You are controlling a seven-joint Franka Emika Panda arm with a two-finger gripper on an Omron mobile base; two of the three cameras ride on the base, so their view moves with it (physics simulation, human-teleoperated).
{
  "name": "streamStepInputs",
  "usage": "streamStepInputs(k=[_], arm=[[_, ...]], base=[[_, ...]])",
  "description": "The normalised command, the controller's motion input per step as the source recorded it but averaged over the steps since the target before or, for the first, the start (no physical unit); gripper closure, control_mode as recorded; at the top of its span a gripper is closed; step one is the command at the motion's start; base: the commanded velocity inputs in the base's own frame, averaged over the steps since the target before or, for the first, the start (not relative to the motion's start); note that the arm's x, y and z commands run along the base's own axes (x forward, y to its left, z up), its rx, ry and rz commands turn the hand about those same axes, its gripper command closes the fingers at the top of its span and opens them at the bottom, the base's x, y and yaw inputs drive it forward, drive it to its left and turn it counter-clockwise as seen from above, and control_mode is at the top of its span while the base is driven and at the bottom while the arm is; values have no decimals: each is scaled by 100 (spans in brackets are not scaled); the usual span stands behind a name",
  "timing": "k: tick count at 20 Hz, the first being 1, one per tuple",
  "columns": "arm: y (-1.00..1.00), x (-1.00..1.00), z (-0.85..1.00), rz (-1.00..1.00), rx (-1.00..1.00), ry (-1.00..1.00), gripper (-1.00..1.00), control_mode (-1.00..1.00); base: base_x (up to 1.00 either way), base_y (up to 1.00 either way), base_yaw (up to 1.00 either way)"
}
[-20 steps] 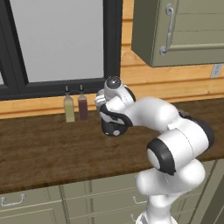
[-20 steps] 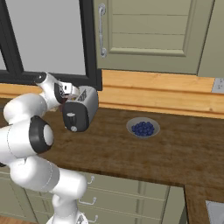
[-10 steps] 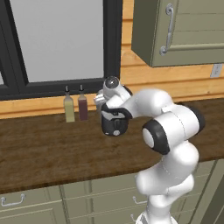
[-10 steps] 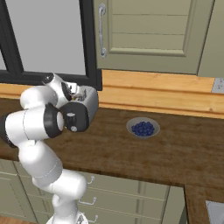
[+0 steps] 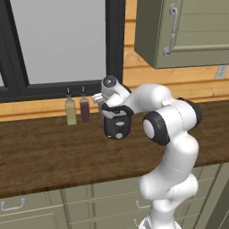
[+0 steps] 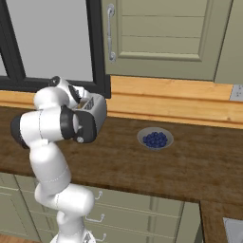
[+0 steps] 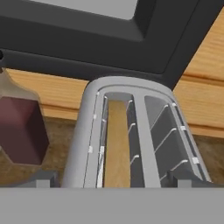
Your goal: Start the toaster. Once the lever pops up, take the bread to the plate on the dining counter.
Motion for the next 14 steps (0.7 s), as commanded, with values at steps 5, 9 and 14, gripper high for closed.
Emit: streamStepInputs(k=[5, 9, 14], arm=[[0, 15, -35, -5, 0, 0, -100, -100], [-1, 0, -54, -8, 0, 0, 100, -100], [-20, 0, -33, -11, 0, 0, 100, -100]], base=[[0, 0, 0], [0, 0, 0], [0, 0, 0]])
